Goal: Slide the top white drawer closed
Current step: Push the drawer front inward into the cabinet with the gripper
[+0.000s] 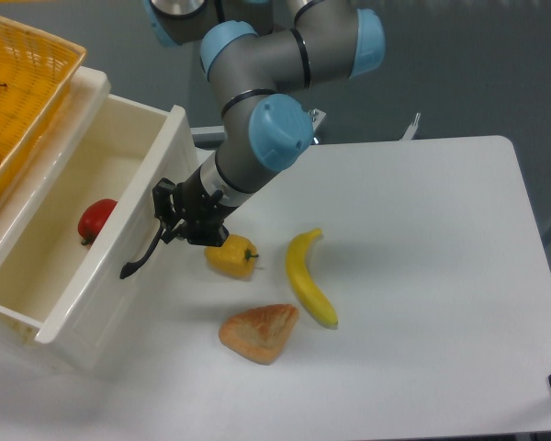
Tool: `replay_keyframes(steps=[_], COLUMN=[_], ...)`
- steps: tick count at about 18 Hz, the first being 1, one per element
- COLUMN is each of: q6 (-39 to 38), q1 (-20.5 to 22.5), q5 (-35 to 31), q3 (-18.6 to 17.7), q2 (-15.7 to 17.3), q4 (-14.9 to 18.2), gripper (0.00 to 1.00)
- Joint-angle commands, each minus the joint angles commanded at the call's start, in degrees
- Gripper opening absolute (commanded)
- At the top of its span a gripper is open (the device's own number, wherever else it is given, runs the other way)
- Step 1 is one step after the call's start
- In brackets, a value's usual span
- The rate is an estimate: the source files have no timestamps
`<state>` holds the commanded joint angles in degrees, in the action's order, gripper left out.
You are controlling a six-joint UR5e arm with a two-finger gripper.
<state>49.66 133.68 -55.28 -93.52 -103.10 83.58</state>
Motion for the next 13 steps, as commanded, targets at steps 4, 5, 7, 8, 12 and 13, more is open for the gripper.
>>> replay_keyframes(steps=[4, 5, 7, 8, 12, 13], q6=[-0.53, -0.53, -0.53, -0.53, -0.88, -0.88], q1=[-0.97, -1.05, -1.32, -1.75, -2.11, -2.55], q5=[0.0, 0.0, 0.0, 0.0, 0.0, 0.0], q3=[0.0, 0.0, -0.26, -0.26, -0.44, -0.44], q2=[0.26, 0.35, 0.62, 0.62, 1.14, 1.14], q4=[0.35, 0.44, 0.44, 0.44, 0.44, 0.44], gripper=[0.13, 0.13, 0.13, 0.13, 0.13, 0.13])
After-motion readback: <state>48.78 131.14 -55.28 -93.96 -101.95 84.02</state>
